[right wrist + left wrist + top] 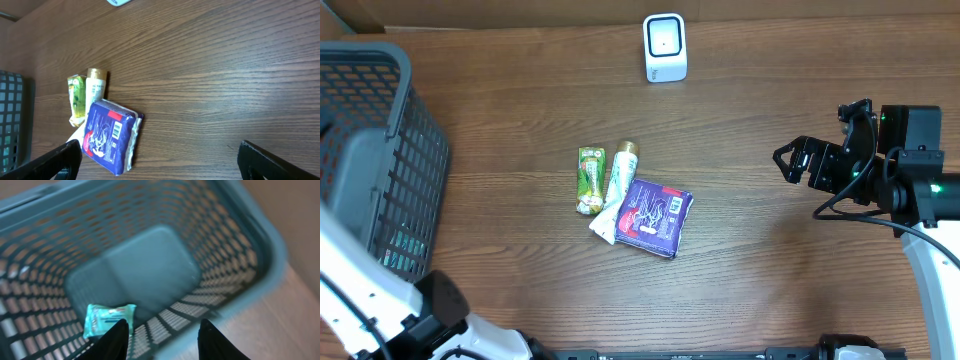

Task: Scan the item barcode
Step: 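Lower the left gripper into the basket toward the mint-green wipes pack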

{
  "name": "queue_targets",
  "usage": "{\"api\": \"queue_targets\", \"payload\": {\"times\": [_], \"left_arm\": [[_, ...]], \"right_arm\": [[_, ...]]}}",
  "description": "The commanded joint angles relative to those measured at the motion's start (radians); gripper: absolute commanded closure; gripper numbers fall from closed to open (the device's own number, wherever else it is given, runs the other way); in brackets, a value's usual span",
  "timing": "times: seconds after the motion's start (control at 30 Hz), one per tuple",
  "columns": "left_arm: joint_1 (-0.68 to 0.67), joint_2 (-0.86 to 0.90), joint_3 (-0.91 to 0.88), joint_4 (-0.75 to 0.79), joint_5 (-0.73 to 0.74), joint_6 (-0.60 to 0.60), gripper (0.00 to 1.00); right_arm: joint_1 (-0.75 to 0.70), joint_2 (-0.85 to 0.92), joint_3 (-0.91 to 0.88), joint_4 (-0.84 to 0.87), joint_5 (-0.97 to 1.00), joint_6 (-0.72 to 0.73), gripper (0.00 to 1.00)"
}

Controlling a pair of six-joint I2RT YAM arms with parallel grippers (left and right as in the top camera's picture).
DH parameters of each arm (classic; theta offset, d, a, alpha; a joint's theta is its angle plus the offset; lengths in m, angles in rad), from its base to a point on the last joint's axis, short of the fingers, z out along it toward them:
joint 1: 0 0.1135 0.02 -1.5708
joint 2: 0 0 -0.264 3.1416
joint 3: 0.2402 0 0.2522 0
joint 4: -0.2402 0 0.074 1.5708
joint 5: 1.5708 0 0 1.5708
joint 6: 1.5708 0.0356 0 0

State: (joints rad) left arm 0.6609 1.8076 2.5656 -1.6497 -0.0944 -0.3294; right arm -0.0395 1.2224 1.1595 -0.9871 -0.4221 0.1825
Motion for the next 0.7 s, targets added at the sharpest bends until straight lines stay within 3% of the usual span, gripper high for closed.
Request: {"api": "queue_targets", "payload": {"times": [0.0, 0.37, 0.4, 0.43, 0.47, 0.67], "left_arm": [[0.105, 0.017, -0.012, -0.005, 0.097, -0.037, 0.61], [0.184, 0.020, -0.328, 0.073, 0.084, -0.032, 0.49], [0.184, 0.020, -0.364, 0.092, 0.084, -0.030, 0.42], [0.184, 0.020, -0.397, 0.109, 0.085, -0.030, 0.04], [0.184, 0.020, -0.434, 0.129, 0.084, -0.026, 0.00], [0.184, 0.020, -0.664, 0.251, 0.084, 0.039, 0.00]], "right_arm": [[-0.004, 0.003, 0.019, 0.005, -0.006, -0.008, 0.00], [-0.004, 0.003, 0.019, 0.005, -0.006, -0.008, 0.00], [-0.004, 0.003, 0.019, 0.005, -0.006, -0.008, 0.00], [-0.004, 0.003, 0.019, 0.005, -0.006, -0.008, 0.00], [-0.004, 0.003, 0.019, 0.005, -0.006, -0.008, 0.00], [-0.004, 0.003, 0.019, 0.005, -0.006, -0.008, 0.00]]}}
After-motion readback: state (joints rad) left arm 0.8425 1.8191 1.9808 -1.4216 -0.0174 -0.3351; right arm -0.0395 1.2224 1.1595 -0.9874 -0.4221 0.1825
